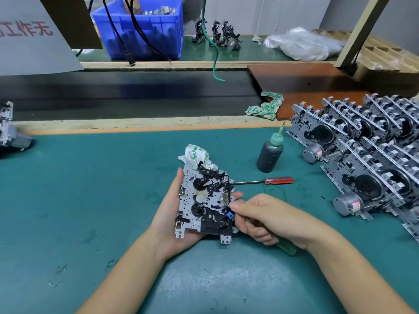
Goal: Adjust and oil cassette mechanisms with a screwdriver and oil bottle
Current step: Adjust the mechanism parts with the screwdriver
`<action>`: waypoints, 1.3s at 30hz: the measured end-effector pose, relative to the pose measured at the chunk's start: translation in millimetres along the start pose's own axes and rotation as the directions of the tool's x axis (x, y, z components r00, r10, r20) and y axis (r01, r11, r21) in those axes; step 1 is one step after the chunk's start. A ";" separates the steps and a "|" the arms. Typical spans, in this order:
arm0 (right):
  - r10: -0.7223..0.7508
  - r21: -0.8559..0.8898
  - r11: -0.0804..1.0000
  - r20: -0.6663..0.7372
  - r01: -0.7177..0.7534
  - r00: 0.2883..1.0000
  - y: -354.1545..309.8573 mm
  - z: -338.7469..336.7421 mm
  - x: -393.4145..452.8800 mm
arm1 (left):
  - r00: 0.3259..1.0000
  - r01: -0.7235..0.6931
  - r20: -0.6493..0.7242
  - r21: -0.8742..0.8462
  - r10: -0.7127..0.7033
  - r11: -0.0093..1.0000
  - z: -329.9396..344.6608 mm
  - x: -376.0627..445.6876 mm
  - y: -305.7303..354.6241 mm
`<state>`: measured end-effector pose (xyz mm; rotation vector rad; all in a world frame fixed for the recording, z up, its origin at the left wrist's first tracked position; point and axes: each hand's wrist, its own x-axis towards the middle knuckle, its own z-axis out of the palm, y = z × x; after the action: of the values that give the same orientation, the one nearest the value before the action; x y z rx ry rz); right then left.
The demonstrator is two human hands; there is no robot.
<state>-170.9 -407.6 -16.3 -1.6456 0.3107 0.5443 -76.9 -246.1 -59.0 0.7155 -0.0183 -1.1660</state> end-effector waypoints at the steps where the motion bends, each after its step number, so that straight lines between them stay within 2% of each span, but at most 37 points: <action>1: 0.004 -0.002 1.000 0.007 -0.004 1.000 -0.4 -0.1 -0.8 | 1.000 0.001 -0.002 -0.002 -0.001 1.000 0.1 0.1 0.1; 6: 0.022 -0.004 1.000 0.024 -0.022 0.999 -2.6 0.2 -3.0 | 1.000 0.006 -0.017 -0.018 -0.007 1.000 2.4 -0.7 0.2; 10: 0.006 -0.037 0.999 -0.012 -0.006 1.000 -1.0 3.3 -1.1 | 0.999 0.008 -0.031 0.000 -0.008 1.000 2.8 -0.9 1.2; 14: -0.025 -0.123 0.992 -0.099 0.012 0.995 2.4 5.9 1.5 | 0.998 0.011 -0.063 0.015 -0.010 1.000 3.4 -0.4 0.5; 18: -0.065 -0.279 0.960 -0.184 0.011 0.981 5.8 5.8 2.3 | 0.995 0.005 -0.098 0.037 -0.001 0.999 4.4 -1.8 0.1; 25: -0.047 -0.264 0.964 -0.091 0.021 0.995 3.4 3.0 0.9 | 0.991 -0.031 -0.130 0.080 0.041 0.996 8.4 -0.2 -1.0; 39: -0.014 -0.366 0.931 -0.015 0.007 1.000 -1.9 -2.3 -1.5 | 0.988 -0.053 -0.139 0.121 0.070 0.991 14.1 1.6 -3.3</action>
<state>-170.8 -409.8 -13.7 -2.0132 0.2209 0.6062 -84.2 -255.2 -50.3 0.8955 0.0116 -1.0584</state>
